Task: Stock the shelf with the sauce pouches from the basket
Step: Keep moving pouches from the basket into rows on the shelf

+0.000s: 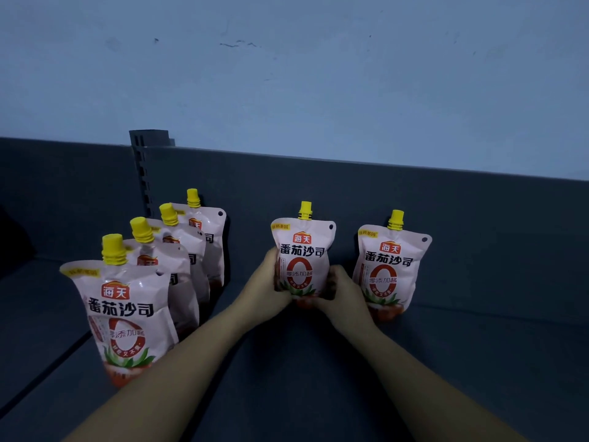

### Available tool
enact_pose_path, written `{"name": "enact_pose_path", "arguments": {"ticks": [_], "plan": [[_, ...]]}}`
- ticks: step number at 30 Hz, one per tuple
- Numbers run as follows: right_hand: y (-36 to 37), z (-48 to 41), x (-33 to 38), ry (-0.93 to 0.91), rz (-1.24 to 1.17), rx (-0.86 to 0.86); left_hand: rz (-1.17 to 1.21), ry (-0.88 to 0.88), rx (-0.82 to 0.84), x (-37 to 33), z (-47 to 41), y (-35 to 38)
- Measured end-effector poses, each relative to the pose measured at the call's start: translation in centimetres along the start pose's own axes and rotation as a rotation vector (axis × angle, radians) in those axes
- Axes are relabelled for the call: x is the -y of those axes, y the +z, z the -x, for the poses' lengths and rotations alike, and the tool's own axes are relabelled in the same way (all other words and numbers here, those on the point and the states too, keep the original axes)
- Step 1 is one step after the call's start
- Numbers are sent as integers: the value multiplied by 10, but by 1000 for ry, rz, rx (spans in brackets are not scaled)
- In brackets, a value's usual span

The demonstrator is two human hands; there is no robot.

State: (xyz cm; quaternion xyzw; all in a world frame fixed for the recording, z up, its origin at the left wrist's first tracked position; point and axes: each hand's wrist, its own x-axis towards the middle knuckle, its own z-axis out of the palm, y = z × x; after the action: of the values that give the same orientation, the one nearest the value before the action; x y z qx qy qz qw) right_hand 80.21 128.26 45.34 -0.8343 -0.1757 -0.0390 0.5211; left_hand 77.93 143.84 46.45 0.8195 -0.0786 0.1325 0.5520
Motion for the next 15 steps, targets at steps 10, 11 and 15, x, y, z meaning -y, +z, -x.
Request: {"name": "enact_pose_path", "arguments": {"ticks": [10,11,15], "plan": [[6,-10,-1,-12,87,-61,432,-176,-298,-3,-12,9],[7,-11,-2,-14,86,-64,422,-173,-321,-2,-13,10],[8,-11,-1,4,119,-69,431,-248,-383,-7,-17,11]]}}
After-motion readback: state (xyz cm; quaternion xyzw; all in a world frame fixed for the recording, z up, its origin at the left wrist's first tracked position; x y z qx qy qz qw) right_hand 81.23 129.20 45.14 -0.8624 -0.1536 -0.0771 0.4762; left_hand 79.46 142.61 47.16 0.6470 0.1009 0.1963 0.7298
